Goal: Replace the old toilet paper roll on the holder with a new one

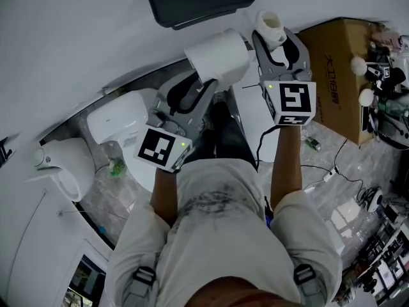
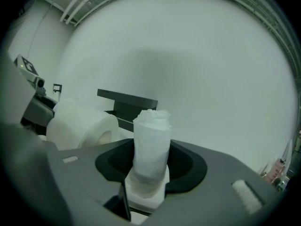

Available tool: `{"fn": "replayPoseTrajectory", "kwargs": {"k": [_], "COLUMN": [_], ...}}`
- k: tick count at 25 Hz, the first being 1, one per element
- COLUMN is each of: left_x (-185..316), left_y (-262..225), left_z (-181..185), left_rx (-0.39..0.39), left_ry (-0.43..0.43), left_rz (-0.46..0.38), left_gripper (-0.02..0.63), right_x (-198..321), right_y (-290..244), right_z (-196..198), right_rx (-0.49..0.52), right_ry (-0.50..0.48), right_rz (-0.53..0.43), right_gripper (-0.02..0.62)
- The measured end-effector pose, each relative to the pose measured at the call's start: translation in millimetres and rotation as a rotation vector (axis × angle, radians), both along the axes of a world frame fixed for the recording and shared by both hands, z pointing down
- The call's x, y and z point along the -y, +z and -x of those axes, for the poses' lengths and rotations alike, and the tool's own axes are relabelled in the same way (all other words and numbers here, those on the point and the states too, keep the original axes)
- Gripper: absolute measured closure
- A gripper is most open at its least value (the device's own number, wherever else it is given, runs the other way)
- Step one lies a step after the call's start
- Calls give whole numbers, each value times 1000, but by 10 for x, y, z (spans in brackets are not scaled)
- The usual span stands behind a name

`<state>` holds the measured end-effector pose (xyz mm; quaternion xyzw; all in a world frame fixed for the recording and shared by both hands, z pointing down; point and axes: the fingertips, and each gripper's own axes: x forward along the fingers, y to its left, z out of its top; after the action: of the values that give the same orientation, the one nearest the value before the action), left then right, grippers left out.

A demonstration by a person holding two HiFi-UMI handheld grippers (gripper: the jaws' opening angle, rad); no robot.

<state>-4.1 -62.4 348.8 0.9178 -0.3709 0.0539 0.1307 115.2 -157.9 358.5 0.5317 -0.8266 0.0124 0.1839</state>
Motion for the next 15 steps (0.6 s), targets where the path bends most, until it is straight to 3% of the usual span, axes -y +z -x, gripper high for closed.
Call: {"fn": "replayPoseTrajectory", "kwargs": {"k": [10,15], "left_x": [67,99], "left_y": [107,158], "left_z": [37,30], "left_rx": [-2,-13], "left_ry": [-6,-30], "left_rz": [3,44], "left_gripper": [479,479], "right_x": [190,257], "right_y": [216,334], "right_z": [98,108], "right_rx": [-63,-113], "right_ry": [-50,-73], "right_rz": [-10,-6], "right_gripper": [408,408]}}
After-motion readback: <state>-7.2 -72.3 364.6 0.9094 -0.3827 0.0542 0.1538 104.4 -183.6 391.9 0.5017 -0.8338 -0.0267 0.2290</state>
